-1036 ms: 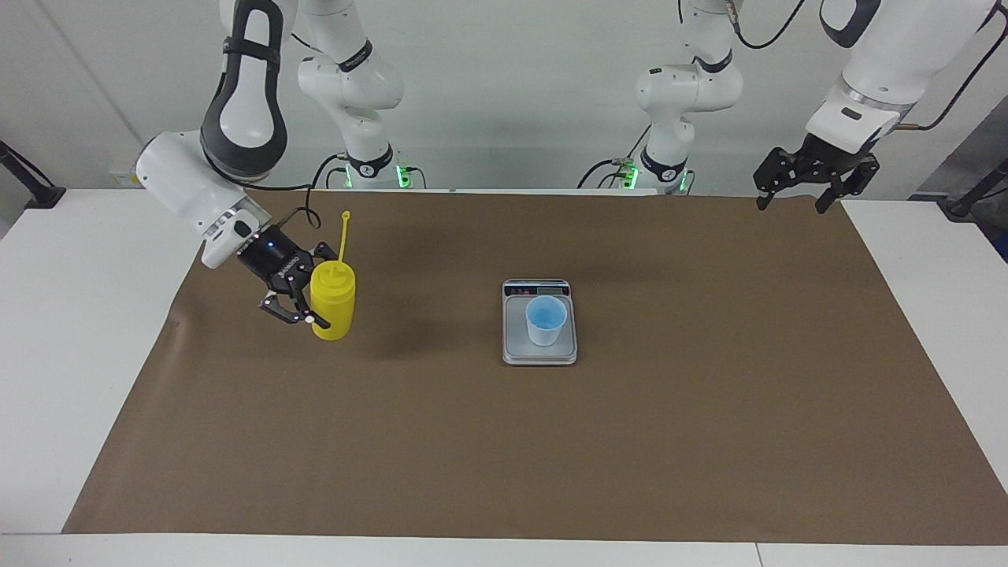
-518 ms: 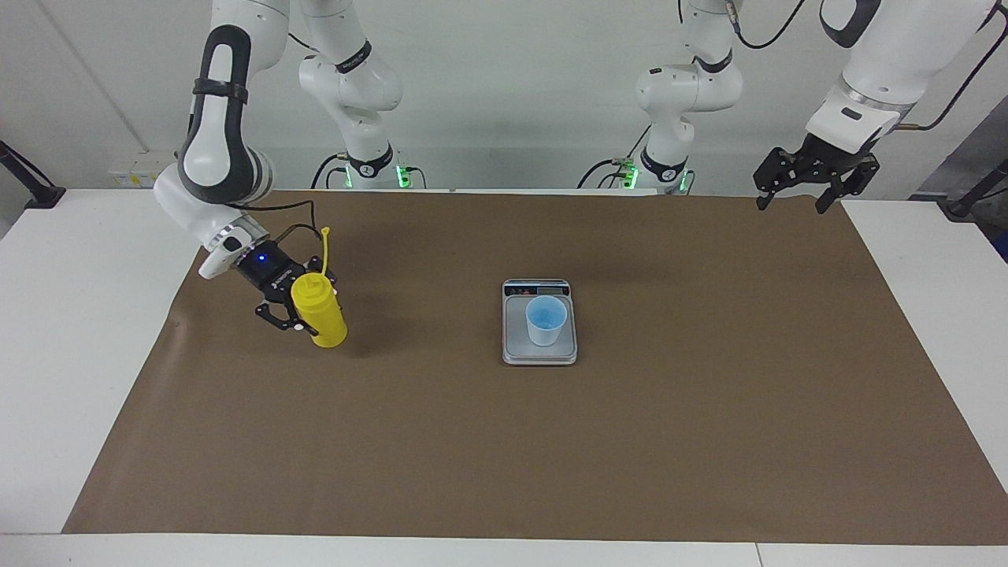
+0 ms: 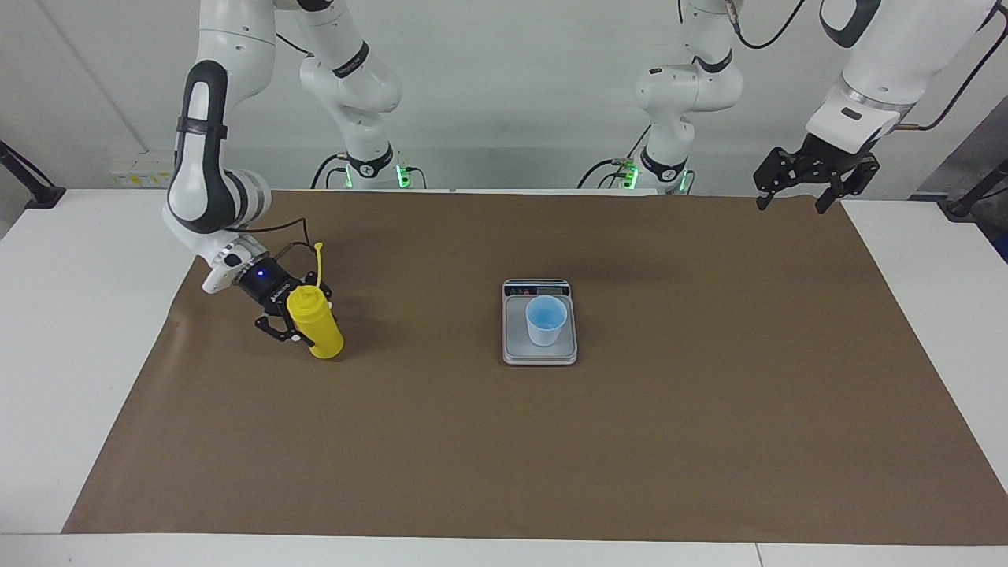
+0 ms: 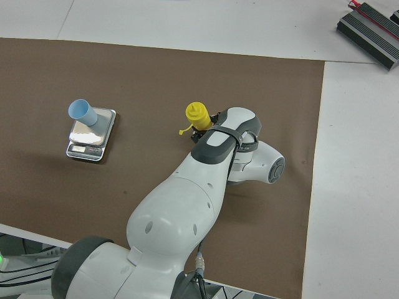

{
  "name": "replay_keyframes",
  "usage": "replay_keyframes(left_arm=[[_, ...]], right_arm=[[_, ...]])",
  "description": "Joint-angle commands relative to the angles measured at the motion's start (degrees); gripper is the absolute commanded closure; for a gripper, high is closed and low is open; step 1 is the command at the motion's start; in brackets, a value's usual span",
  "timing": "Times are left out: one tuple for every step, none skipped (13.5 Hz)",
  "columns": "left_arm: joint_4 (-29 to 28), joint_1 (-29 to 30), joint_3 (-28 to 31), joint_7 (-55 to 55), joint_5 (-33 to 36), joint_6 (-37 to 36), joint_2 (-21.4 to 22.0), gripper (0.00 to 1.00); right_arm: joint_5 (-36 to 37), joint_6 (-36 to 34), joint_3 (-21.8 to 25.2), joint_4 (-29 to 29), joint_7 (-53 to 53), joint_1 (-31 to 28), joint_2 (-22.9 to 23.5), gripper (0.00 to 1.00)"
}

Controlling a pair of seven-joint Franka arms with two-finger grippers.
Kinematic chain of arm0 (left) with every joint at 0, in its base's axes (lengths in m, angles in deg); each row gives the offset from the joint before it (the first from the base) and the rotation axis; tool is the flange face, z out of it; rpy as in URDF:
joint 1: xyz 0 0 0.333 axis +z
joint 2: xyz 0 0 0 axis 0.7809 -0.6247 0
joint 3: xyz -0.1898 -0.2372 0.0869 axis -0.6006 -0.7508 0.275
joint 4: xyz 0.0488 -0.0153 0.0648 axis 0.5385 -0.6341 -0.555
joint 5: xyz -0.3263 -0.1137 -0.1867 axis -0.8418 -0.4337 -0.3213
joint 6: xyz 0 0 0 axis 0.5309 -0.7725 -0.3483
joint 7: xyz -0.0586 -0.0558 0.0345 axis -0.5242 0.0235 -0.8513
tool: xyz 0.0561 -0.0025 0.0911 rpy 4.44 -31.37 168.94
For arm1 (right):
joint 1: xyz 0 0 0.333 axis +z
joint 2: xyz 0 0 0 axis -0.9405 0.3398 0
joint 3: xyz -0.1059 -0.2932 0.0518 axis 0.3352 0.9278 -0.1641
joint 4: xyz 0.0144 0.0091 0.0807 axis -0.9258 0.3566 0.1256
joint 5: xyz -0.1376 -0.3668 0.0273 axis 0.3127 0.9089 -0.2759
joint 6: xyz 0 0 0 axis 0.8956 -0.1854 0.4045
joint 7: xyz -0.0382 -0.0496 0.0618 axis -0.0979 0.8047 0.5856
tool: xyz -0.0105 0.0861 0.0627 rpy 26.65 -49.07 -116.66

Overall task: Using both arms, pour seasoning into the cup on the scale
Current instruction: 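Carry the yellow bottle back with the right gripper and set it down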

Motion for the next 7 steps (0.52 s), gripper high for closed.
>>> replay_keyframes(left_arm=[[-0.4, 0.9, -0.5, 0.2, -0.4, -0.9, 0.8, 0.00], [-0.4, 0.9, -0.5, 0.2, -0.4, -0.9, 0.8, 0.00], [-0.4, 0.9, -0.5, 0.2, -0.4, -0.9, 0.8, 0.00], [-0.4, 0.9, -0.5, 0.2, -0.4, -0.9, 0.8, 0.00], [-0.4, 0.9, -0.5, 0.1, -0.3, -0.9, 0.8, 0.00], [-0.4, 0.9, -0.5, 0.2, -0.4, -0.9, 0.8, 0.00], [-0.4, 0.9, -0.5, 0.1, -0.4, -0.9, 0.8, 0.00]], right_arm=[[-2.2, -1.9, -0.8, -0.7, -1.3, -1.2, 0.0, 0.00], [-2.3, -2.0, -0.7, -0.7, -1.2, -1.3, 0.0, 0.00], [-2.3, -2.1, -0.7, -0.6, -1.3, -1.3, -0.1, 0.00], [-2.3, -2.4, -0.7, -0.6, -1.2, -1.3, -0.1, 0.00], [-2.2, -2.8, -0.7, -0.6, -1.2, -1.4, -0.2, 0.00], [-2.1, -3.2, -0.6, -0.5, -1.2, -1.8, -0.3, 0.00], [-1.5, -3.4, -0.6, -0.5, -1.2, -2.3, -0.4, 0.00]])
